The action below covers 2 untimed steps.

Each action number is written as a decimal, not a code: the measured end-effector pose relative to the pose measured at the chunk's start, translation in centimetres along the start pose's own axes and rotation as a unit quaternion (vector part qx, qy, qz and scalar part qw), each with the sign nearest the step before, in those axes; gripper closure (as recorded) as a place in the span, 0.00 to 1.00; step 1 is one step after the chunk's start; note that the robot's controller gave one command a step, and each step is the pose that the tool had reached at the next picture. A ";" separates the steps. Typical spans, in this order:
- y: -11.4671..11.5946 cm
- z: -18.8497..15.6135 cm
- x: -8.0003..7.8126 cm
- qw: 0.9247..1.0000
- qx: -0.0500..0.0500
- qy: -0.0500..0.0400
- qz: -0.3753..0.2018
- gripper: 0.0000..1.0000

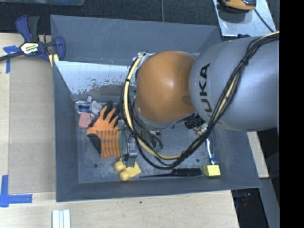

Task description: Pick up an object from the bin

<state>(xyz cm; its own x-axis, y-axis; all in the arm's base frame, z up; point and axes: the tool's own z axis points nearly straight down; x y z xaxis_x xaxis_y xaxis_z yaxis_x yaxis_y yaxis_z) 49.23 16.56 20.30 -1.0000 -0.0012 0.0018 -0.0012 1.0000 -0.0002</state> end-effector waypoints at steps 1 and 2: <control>0.0 -0.2 -0.1 1.000 -0.001 -0.002 0.001 0.00; 0.1 6.3 -4.6 0.998 -0.001 -0.004 -0.068 0.00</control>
Offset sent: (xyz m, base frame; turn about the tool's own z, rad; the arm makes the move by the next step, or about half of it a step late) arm 0.0870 0.0013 -0.1330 -0.2702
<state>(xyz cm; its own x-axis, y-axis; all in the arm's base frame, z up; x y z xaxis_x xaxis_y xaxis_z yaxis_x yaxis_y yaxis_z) 53.80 16.64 13.95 -0.9905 -0.1376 -0.0072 -0.1376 0.9905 0.0007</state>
